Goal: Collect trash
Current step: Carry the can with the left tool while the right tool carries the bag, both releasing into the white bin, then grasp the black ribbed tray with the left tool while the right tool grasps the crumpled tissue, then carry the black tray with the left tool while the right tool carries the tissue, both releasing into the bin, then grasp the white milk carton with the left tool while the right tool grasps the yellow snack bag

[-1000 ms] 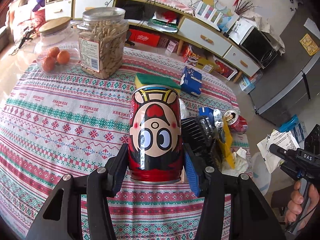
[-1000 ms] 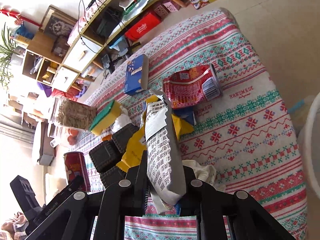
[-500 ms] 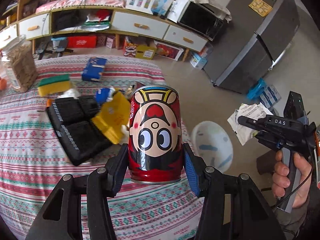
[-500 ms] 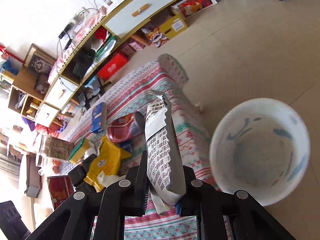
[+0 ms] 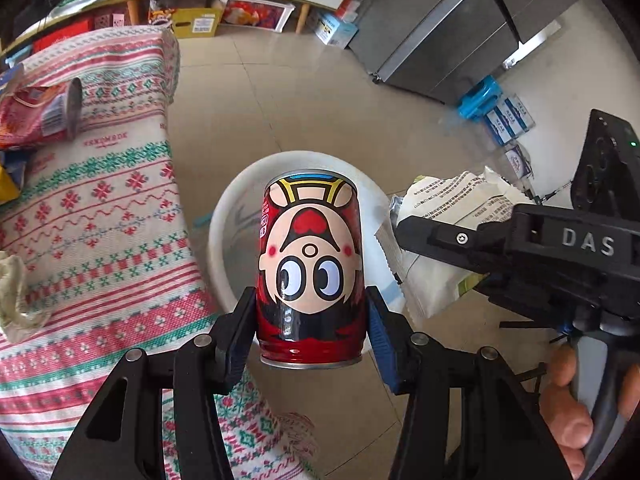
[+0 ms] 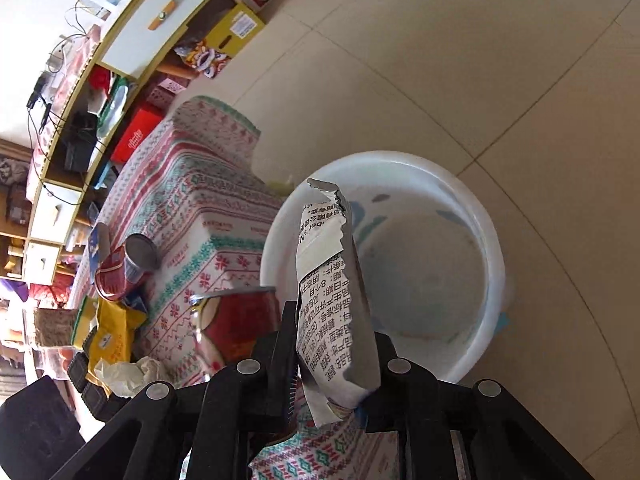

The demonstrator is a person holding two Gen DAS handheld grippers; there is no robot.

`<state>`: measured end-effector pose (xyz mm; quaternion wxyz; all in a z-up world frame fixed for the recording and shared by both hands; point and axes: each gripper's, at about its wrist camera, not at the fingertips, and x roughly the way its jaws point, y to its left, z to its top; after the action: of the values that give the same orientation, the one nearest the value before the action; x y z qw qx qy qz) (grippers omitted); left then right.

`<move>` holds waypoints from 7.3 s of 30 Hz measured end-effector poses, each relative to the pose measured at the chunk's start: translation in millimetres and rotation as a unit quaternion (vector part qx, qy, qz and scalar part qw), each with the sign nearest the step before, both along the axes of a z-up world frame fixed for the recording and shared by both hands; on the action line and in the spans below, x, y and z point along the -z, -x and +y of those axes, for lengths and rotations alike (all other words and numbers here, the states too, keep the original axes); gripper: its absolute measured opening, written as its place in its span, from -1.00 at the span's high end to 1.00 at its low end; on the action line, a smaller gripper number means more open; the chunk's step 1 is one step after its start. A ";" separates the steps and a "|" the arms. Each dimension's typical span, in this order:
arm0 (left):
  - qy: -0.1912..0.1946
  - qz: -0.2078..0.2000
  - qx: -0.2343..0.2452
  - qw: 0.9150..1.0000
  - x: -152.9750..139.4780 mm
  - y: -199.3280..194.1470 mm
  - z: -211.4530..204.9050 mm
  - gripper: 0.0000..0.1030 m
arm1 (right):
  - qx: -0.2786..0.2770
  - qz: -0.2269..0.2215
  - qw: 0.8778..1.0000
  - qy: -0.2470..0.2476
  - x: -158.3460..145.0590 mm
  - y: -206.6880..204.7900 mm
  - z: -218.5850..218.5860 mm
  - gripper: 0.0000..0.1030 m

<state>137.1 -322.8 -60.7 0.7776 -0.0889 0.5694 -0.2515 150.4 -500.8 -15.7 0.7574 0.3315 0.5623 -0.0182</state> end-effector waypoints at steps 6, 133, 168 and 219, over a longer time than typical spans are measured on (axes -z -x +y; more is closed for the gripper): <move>-0.021 0.008 -0.016 1.000 19.6 -21.9 -12.5 -0.10 | 0.000 0.012 1.000 0.019 1.5 -0.6 -4.5 -0.40; 0.093 -0.103 -0.121 0.983 -100.0 54.1 201.3 0.31 | -0.147 -0.111 0.976 0.114 -59.6 12.5 124.9 0.49; 0.022 -0.039 0.010 0.999 -3.7 -9.9 -12.2 -0.07 | 0.014 0.004 0.995 0.095 -21.0 18.3 -3.8 0.00; -0.082 -0.002 -0.225 0.971 13.4 -18.0 312.7 -0.47 | -0.192 -0.018 0.981 0.023 30.3 -40.0 231.3 -0.31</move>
<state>155.1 -10.2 -74.1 0.8198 -0.1508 0.5520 -0.0227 190.4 -269.6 -46.0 0.7643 0.2000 0.6011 0.1208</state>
